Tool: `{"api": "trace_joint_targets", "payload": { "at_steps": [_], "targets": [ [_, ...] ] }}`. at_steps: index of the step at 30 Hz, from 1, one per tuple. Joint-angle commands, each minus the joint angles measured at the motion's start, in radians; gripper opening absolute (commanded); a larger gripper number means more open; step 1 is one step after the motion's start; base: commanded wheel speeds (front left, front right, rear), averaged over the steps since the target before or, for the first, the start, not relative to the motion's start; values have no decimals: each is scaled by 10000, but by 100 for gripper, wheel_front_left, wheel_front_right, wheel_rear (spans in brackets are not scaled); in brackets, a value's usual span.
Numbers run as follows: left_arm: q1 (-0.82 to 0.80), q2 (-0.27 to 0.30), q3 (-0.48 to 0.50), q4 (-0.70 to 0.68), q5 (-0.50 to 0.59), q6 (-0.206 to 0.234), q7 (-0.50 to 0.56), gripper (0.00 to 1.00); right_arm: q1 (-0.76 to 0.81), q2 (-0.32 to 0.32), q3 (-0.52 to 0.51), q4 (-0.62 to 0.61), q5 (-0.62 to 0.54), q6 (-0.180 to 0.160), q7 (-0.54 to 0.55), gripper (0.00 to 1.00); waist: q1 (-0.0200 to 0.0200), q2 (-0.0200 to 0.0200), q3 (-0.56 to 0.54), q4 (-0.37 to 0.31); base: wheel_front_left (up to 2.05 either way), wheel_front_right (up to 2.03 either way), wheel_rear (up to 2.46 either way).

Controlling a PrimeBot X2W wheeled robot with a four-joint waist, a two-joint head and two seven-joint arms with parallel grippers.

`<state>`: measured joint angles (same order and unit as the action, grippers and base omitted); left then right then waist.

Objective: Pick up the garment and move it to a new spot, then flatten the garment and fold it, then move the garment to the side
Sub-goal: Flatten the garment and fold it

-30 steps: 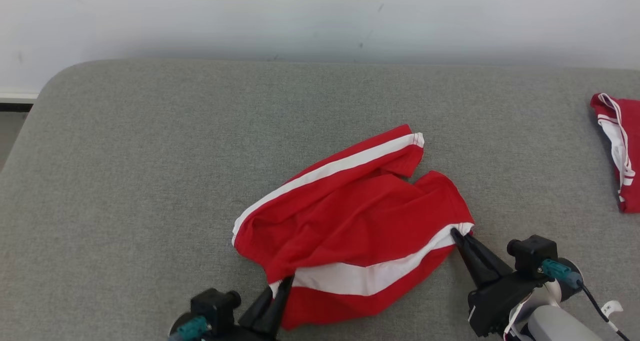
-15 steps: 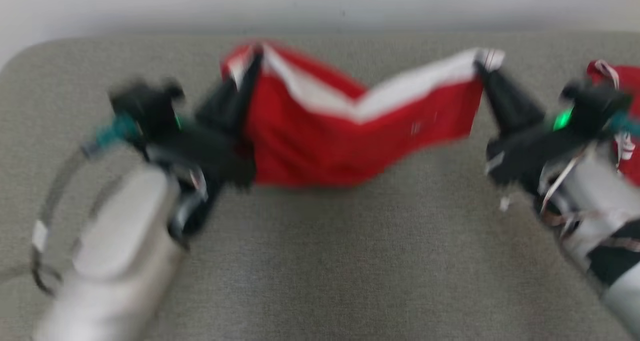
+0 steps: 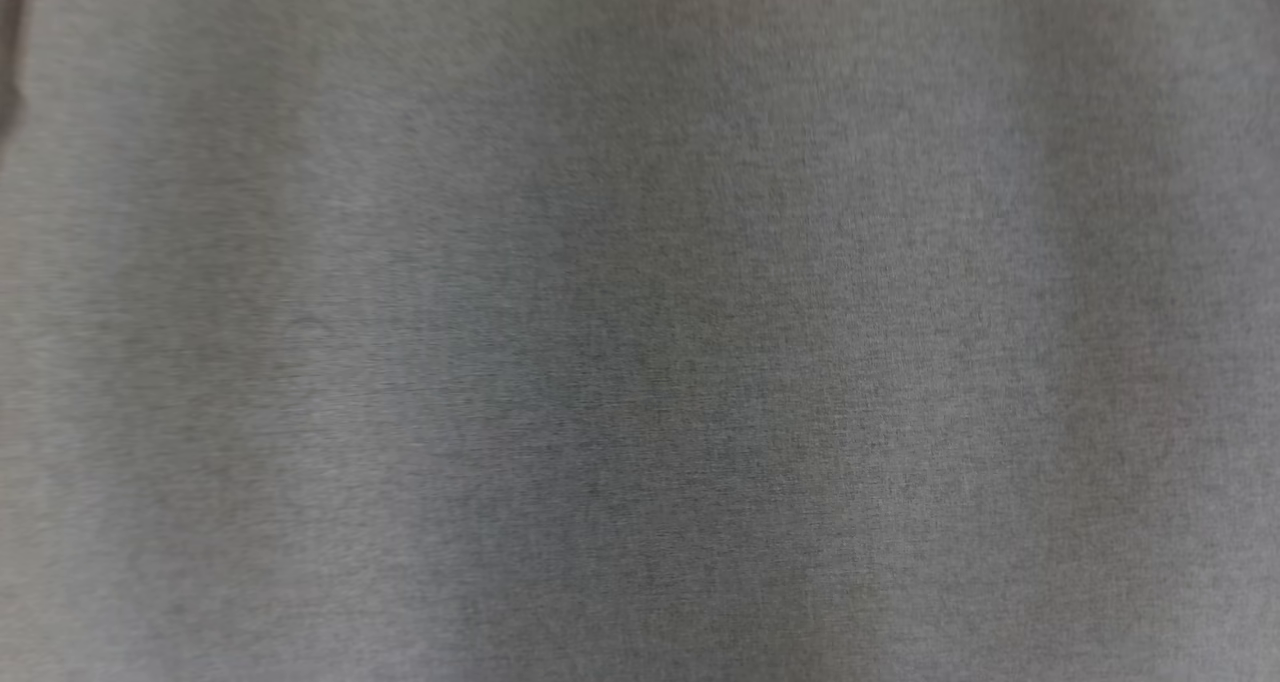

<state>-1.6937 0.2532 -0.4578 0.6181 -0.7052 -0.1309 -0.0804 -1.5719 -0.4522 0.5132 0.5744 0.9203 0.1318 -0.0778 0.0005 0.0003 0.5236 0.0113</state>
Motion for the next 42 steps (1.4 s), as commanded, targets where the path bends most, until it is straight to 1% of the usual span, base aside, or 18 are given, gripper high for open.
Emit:
{"api": "trace_joint_targets", "payload": {
  "at_steps": [1, 5, 8, 9, 12, 15, 19, 20, 25, 29, 33, 38, 42],
  "targets": [
    [-466, 20, -47, 374, -19, 15, 98, 0, -582, 110, -19, 323, -125, -27, 62, 0, -5, -3, 1084, -795, 0, 0, 0],
    [-1816, -79, -195, 1367, -33, 15, 60, 0, -2128, 431, 56, 1447, -431, -27, 197, 0, -5, -3, 1222, -1013, 0, 0, 0],
    [-2566, -128, -278, 2092, 139, 32, -75, 0, -2971, 678, 171, 2179, -694, -27, 173, 0, -5, -3, 1385, -1124, 0, 0, 0],
    [-2566, -128, -278, 2092, 139, 32, -75, 0, -2971, 678, 171, 2179, -694, -27, 173, 0, -5, -3, 1385, -1124, 0, 0, 0],
    [-3007, -188, -507, 2771, 319, 33, -117, 0, -3445, 904, 171, 2816, -787, -27, -33, 0, -5, -3, 1547, -1214, 0, 0, 0],
    [-3439, -334, -362, 3275, 128, 30, -474, 0, -3769, 1000, 396, 3220, -887, -27, -171, 0, -5, -3, 1644, -1219, 0, 0, 0],
    [-3531, -435, -302, 3914, -43, 25, -844, 0, -3839, 1000, 703, 3554, -839, -27, -313, 0, -5, -3, 1777, -1128, 0, 0, 0],
    [-3497, -434, -428, 4035, 29, 23, -819, 0, -3802, 992, 756, 3647, -773, -27, -323, 0, -5, -3, 1812, -1113, 0, 0, 0],
    [-3353, -560, -631, 4254, -209, 20, -1033, 0, -3717, 853, 1024, 3803, -575, -27, -454, 0, -5, -3, 1992, -1053, 0, 0, 0],
    [-2943, -573, -890, 4159, -501, 18, -1195, 0, -3344, 775, 1328, 3687, -315, -27, -580, 0, -5, -3, 2040, -1016, 0, 0, 0],
    [-2098, -529, -1217, 3671, -899, 18, -1360, 0, -2621, 496, 1741, 3231, -12, -27, -854, 0, -5, -3, 1923, -955, 0, 0, 0],
    [-307, 202, -1909, 2505, -1170, 17, -1617, 0, -1088, 61, 2132, 2337, 587, -27, -1344, 0, -5, -3, 1562, -992, 0, 0, 0],
    [1603, 748, -2092, 1426, -1285, 17, -1782, 0, 414, -493, 2514, 1353, 917, -27, -1627, 0, -5, -3, 1085, -1010, 0, 0, 0]
  ]
}}
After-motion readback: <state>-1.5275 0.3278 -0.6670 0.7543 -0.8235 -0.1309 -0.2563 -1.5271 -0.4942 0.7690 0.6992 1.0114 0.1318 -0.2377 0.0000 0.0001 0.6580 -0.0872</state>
